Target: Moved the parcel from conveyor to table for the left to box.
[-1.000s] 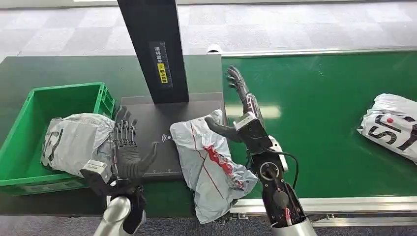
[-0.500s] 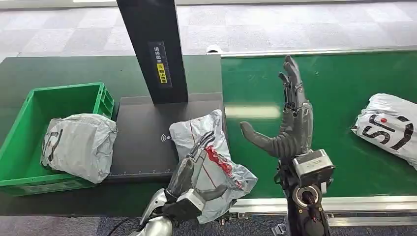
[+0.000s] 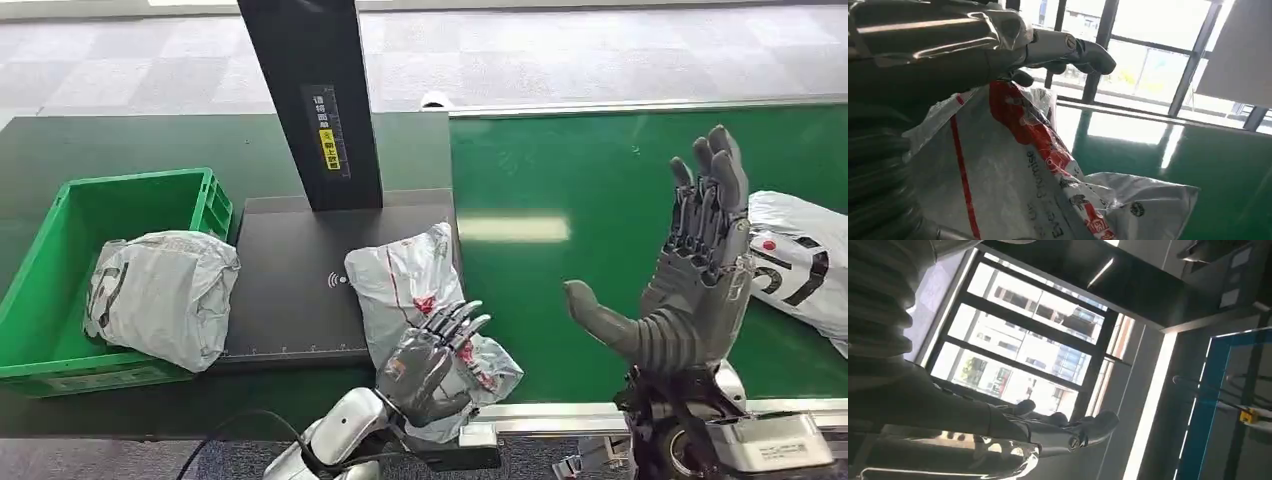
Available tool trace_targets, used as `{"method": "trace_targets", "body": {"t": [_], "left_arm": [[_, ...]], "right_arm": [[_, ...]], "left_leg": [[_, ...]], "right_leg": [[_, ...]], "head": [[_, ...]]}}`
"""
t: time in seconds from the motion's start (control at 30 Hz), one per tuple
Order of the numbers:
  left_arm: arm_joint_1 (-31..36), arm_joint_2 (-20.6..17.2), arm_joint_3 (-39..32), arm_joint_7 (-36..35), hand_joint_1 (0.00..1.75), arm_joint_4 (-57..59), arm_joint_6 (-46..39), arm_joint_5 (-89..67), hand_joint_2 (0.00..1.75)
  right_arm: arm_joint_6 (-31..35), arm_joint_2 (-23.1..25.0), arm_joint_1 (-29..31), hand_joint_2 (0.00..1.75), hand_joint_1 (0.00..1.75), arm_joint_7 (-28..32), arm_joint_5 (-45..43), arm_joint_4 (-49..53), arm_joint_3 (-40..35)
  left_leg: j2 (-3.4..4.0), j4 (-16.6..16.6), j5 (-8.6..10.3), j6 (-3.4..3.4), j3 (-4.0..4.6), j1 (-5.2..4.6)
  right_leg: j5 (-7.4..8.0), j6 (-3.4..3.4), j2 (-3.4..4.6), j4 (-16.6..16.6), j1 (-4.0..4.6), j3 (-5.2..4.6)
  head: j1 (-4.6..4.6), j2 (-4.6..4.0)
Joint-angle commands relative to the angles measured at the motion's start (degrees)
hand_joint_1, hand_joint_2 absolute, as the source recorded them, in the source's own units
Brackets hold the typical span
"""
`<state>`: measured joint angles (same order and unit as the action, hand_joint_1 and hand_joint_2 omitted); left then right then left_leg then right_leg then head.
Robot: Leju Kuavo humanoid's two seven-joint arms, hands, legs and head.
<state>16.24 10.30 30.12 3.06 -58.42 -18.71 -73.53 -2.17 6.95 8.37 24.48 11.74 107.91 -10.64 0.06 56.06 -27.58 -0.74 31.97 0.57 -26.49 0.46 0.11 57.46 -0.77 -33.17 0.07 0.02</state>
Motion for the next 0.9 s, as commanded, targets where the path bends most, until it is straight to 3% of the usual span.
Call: {"method": "trace_targets", "body": {"t": [0.03,0.23,0.4,0.57,0.9], "left_arm": [[2.6,1.3,-6.4,-1.9,0.00,5.7,-2.7,-4.6,1.75],[2.9,1.1,-7.1,-2.4,0.00,5.9,-3.1,-5.0,1.75],[5.3,0.4,-13.6,-4.1,0.00,7.4,-5.8,-3.7,1.75],[8.1,-0.3,-17.0,-7.1,0.00,10.4,0.8,-7.0,1.75],[8.5,-0.1,-17.4,-7.1,0.00,11.0,1.5,-7.0,1.75]], "right_arm": [[-2.3,2.0,-1.6,1.75,0.00,2.1,0.0,-0.3,3.2],[-2.4,2.2,-1.6,1.75,0.00,2.2,0.1,-0.2,3.1],[-2.9,2.4,-1.5,1.75,0.00,2.5,0.2,-0.7,2.6],[-3.2,2.5,-0.9,1.75,0.00,2.8,0.2,-0.7,2.8],[-3.2,2.6,-0.8,1.75,0.00,2.8,0.2,-0.9,2.9]], "left_leg": [[-0.03,0.0,0.00,0.01,-0.04,0.02],[-0.04,0.0,0.02,0.01,-0.04,0.01],[0.01,0.0,0.01,0.01,-0.03,0.01],[0.02,0.0,0.02,0.00,-0.04,0.03],[0.02,0.0,0.01,0.02,-0.10,0.04]], "right_leg": [[0.00,-0.03,-0.04,0.0,0.03,0.07],[0.01,-0.03,-0.04,0.0,0.02,0.06],[0.02,-0.03,0.00,0.0,0.02,0.04],[0.03,-0.03,0.01,0.0,0.04,0.05],[0.03,-0.04,0.01,-0.1,0.05,0.13]], "head": [[0.00,0.00],[-0.02,0.00],[0.00,0.00],[0.00,0.00],[0.00,0.00]]}}
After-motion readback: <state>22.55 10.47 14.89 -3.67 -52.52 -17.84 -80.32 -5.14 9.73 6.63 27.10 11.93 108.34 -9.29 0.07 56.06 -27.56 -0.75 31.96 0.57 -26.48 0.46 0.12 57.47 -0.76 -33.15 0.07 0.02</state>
